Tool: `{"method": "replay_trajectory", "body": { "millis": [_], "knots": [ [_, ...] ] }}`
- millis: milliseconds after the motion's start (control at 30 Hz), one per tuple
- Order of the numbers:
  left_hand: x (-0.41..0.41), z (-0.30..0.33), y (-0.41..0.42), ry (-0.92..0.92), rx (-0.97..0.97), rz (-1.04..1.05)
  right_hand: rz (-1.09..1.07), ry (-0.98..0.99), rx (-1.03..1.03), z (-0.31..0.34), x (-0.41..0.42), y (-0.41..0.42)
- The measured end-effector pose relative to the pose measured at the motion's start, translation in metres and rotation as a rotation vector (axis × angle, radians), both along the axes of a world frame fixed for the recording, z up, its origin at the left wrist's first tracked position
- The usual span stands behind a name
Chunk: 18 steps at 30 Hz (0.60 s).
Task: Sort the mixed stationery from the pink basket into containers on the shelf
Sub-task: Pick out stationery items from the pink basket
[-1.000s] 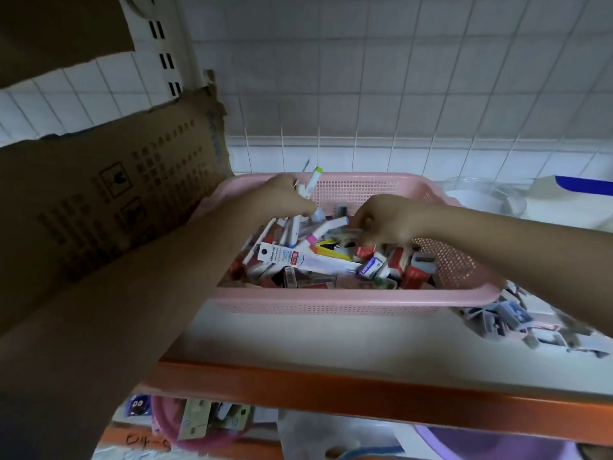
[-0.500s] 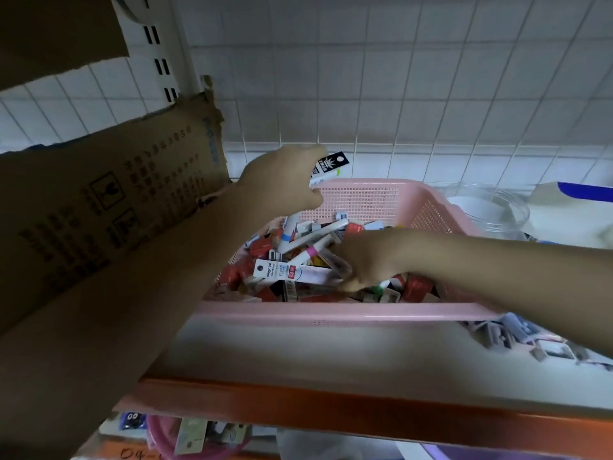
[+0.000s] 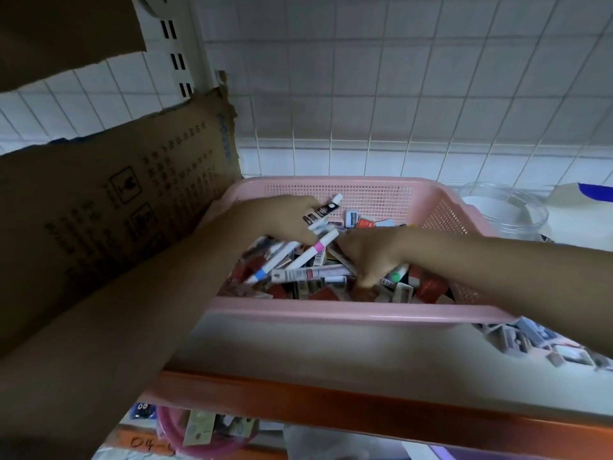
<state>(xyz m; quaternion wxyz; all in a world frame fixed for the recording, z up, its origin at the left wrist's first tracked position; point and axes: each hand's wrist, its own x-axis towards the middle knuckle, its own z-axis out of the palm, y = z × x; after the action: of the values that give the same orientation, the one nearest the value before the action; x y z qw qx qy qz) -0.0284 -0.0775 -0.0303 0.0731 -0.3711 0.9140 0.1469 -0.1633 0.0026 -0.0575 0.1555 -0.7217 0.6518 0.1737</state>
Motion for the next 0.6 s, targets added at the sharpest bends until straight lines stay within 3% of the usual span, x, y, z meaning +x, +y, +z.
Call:
{"method": "replay_trajectory", "body": {
  "millis": [133,267,600],
  "knots": [
    [0.012,-0.019,-0.003,-0.049,0.028,0.042,-0.077,-0.005,-0.060,-0.006,0.002,-0.002],
    [0.019,-0.019,0.000,-0.199,-0.192,0.048,0.037,0.055,-0.039,-0.008,0.003,-0.005],
    [0.031,-0.019,0.006,-0.318,0.030,0.047,0.132,-0.085,-0.129,-0.006,-0.004,0.008]
  ]
}}
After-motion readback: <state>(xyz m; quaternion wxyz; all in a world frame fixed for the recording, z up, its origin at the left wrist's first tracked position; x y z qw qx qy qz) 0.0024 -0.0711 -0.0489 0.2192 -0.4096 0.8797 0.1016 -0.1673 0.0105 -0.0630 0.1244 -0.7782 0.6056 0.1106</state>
